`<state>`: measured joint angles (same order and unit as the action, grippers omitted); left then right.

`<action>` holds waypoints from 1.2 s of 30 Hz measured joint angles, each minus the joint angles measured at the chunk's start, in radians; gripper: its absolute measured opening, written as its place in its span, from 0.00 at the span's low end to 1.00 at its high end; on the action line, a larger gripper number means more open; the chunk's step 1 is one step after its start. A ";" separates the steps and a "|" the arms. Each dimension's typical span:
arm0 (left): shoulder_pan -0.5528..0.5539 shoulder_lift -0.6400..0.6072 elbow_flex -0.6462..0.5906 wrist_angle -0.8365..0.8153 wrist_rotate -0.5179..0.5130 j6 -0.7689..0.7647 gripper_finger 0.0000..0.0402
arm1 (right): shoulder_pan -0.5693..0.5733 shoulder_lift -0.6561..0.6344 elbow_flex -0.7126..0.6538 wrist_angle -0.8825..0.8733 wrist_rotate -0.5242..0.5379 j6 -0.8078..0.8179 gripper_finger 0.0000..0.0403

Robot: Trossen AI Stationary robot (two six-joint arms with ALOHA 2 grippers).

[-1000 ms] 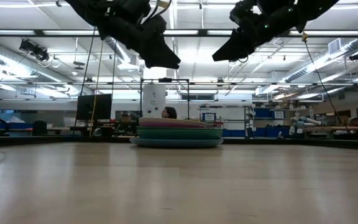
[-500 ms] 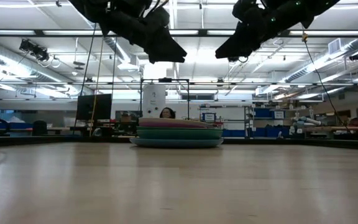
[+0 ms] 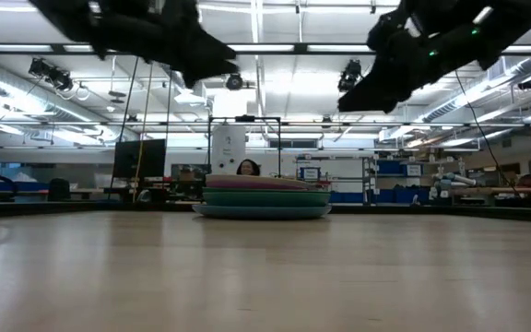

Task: Stack plastic plates
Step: Return to Home Position

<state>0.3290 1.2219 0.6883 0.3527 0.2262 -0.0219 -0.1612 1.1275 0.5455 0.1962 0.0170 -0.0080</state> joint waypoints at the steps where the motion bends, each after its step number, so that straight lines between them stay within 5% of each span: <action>1: -0.005 -0.051 -0.035 -0.001 -0.006 -0.008 0.48 | 0.005 -0.033 -0.010 -0.027 0.008 0.014 0.36; 8: -0.008 -0.432 -0.205 -0.059 -0.135 -0.012 0.48 | 0.048 -0.343 -0.061 -0.273 0.143 0.032 0.29; 19: -0.020 -0.856 -0.448 -0.147 -0.172 -0.025 0.48 | 0.081 -0.769 -0.309 -0.117 0.102 0.014 0.23; 22: -0.020 -0.925 -0.489 -0.151 -0.181 -0.049 0.48 | 0.095 -0.862 -0.395 -0.047 0.070 0.038 0.22; 30: -0.054 -1.055 -0.500 -0.310 -0.226 -0.069 0.48 | 0.124 -1.117 -0.414 -0.245 0.064 0.117 0.22; 36: -0.121 -1.112 -0.510 -0.307 -0.287 -0.040 0.48 | 0.125 -1.111 -0.434 -0.256 0.048 0.110 0.22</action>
<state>0.2083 0.1096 0.1784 0.0461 -0.0607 -0.0614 -0.0362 0.0165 0.1118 -0.0601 0.0654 0.1018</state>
